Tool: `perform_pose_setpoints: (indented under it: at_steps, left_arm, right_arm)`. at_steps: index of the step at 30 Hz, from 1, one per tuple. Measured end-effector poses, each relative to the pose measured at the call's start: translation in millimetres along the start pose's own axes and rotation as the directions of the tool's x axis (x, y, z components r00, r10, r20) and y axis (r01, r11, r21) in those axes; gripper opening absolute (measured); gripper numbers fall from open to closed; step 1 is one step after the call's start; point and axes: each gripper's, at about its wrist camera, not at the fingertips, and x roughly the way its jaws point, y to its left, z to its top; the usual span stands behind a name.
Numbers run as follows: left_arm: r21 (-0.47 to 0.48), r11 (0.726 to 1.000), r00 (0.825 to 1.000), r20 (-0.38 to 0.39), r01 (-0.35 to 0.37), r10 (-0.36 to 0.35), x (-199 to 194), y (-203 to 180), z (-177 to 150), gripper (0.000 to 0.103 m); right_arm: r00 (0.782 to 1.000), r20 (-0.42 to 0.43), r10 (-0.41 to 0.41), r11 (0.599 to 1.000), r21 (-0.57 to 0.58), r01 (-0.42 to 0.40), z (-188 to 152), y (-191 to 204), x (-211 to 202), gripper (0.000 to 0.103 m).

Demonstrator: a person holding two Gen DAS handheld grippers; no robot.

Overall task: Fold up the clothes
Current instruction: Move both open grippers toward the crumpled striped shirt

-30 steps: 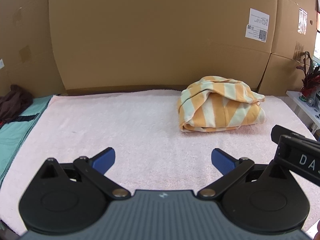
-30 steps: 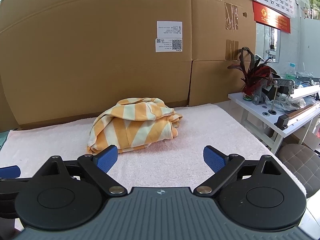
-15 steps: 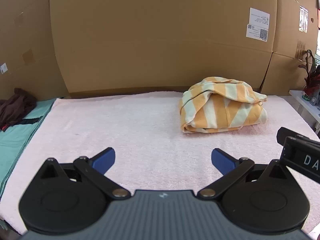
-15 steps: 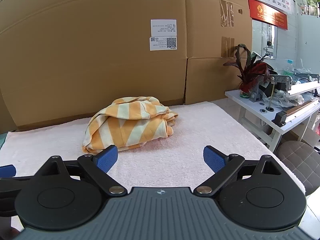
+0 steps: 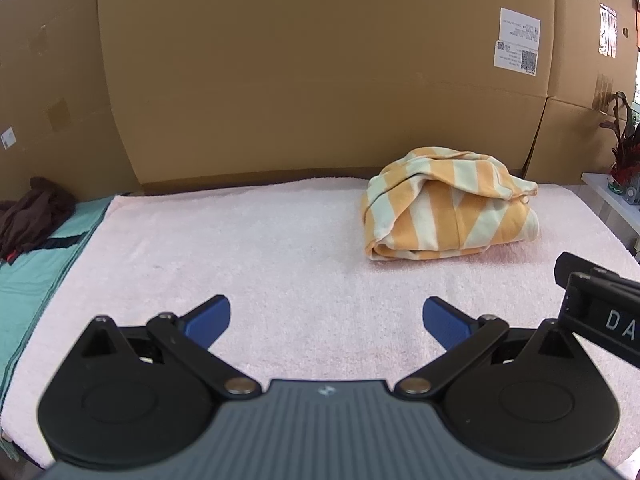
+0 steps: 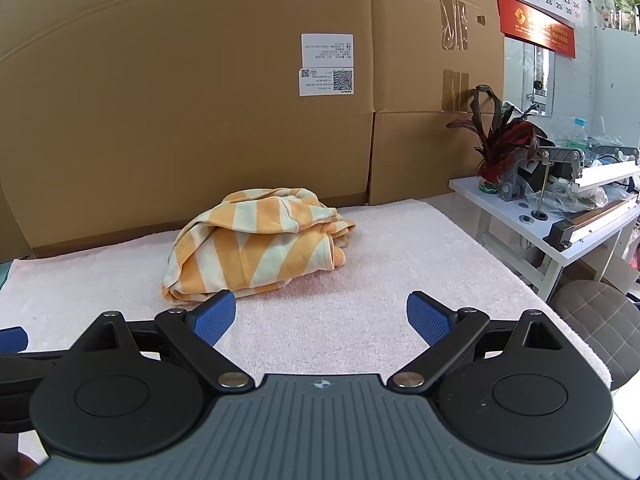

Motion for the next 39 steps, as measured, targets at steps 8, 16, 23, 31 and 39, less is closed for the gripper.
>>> perform_pose_setpoints:
  at_steps: [8,16,23,31,39]
  left_arm:
    - [0.012,1.0,0.999,-0.037,0.009,-0.008,8.5,-2.9,0.2,0.102]
    - [0.027,1.0,0.999,-0.047,0.015,-0.014,13.4,-7.5,-0.7,0.102]
    - [0.034,0.999,0.999,-0.049,0.02,-0.019,17.6,-10.7,1.3,0.102]
    - [0.035,0.999,0.998,-0.058,0.022,-0.02,21.5,-11.1,0.6,0.102]
    - [0.038,0.999,0.998,-0.065,0.025,-0.022,22.6,-11.3,-1.6,0.102]
  right_arm:
    - [1.0,-0.02,-0.003,1.0,-0.003,0.003,-2.6,1.2,7.2,0.095]
    - [0.999,-0.034,-0.004,1.0,-0.008,0.004,-3.9,1.6,13.4,0.095]
    - [0.999,-0.041,-0.004,1.0,-0.011,0.004,-2.3,2.3,18.2,0.095]
    - [0.999,-0.048,-0.002,1.0,-0.009,0.001,-2.8,4.3,21.8,0.095]
    - [0.998,-0.056,-0.002,1.0,-0.004,0.002,-5.2,5.2,24.1,0.095]
